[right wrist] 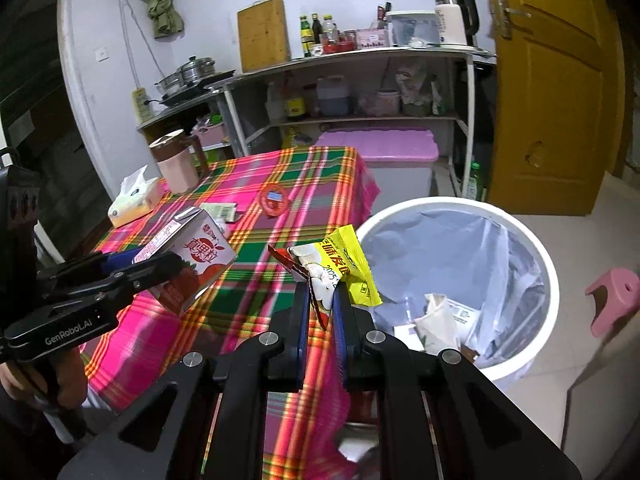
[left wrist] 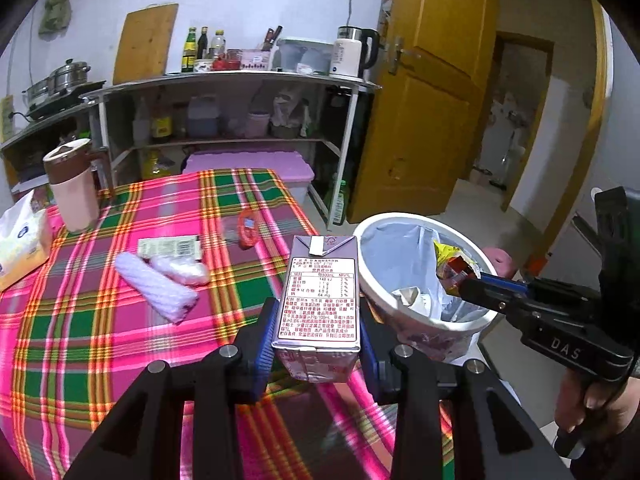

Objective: Collect trash
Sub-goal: 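Carry the carton and yellow wrapper over the bin with both tools, then open both tools to drop the carton and wrapper into the bin, then withdraw both open tools from the bin back toward the table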

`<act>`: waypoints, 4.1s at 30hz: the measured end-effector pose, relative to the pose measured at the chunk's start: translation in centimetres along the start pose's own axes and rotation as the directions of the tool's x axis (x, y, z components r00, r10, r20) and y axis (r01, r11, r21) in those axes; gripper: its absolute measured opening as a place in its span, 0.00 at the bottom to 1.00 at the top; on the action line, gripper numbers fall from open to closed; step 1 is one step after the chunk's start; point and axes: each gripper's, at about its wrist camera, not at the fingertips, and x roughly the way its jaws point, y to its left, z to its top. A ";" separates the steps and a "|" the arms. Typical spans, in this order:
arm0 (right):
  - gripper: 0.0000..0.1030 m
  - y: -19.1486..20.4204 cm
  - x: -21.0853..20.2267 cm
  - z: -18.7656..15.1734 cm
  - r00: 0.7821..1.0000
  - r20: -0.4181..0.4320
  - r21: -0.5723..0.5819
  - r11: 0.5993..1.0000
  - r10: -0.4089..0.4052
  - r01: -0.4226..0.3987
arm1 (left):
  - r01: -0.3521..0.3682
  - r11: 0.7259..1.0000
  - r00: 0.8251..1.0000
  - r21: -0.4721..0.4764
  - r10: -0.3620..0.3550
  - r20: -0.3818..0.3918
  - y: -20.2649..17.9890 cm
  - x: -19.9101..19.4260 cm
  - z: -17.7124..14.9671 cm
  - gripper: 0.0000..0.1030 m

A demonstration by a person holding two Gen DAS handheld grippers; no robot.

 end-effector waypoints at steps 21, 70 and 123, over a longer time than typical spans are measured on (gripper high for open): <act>0.12 -6.7 0.0 -0.5 0.995 -0.015 0.113 0.989 -0.095 0.096 | 0.102 0.990 0.994 0.094 -0.098 -0.045 -5.7 5.9 2.5 0.36; 0.26 -5.2 -0.5 -0.7 0.998 -0.042 0.108 0.992 -0.054 0.058 | 0.145 0.988 0.988 0.050 -0.142 -0.059 -6.0 6.1 2.5 0.45; 0.29 5.5 5.5 1.6 0.987 -0.096 -0.079 0.988 0.126 -0.134 | -0.197 0.949 0.980 -0.246 0.193 -0.041 9.7 1.8 -0.2 0.45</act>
